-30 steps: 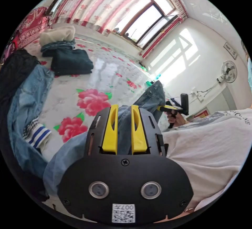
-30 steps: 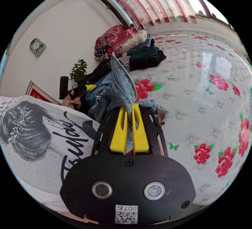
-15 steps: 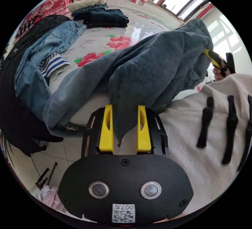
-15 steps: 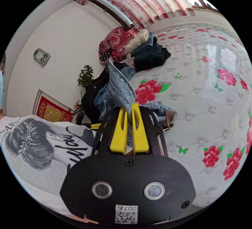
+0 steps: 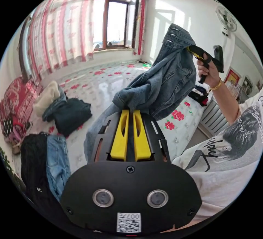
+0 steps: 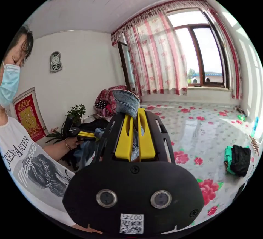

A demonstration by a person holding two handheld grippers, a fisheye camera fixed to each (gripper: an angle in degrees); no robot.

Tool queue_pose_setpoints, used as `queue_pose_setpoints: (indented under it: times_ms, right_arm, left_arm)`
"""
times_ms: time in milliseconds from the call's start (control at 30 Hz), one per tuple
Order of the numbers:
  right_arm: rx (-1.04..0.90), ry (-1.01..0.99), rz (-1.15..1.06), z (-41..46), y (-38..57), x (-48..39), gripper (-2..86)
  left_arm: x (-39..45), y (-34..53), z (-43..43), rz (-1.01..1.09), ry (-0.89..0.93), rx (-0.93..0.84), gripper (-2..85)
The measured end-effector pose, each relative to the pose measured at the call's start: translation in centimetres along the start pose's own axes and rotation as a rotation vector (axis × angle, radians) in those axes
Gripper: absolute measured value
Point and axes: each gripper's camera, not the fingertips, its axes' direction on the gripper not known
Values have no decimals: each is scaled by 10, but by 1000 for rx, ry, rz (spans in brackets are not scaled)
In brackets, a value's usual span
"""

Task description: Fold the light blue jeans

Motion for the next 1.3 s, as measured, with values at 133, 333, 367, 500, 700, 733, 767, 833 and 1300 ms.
queue_pose_setpoints:
  times_ms: [133,333,367,500,700,733,767,833,1300]
  right_arm:
    - [-164,209,-10,-49,38,41,61]
    - [-731,339,440,-35,225,112,61]
    - [-775,370,499,-37,254,112,60]
    - [-690,322,653,-54,280,118,57]
    - [-669,308,706,-47,253,159,53]
    - [-670,327,697,-47,245,164,53]
    - [-683,368,657,-49,236,166,53]
    - [-728,448,566,-59,222,164,53]
    - [-703,685,661,-145,246,171,65]
  left_arm:
    - [32,2,65,-46,26,-154,31]
    - [44,118,122,-378,74,-525,39]
    - [45,128,121,-398,53,-557,46]
    - [40,178,107,-513,-164,-722,103]
    - [18,177,147,-471,-158,-928,127]
    - [10,172,151,-460,-131,-966,102]
    - [7,168,148,-452,-147,-953,90]
    - [-11,146,114,-456,-219,-809,5]
    - [-72,148,70,-754,-71,-609,1]
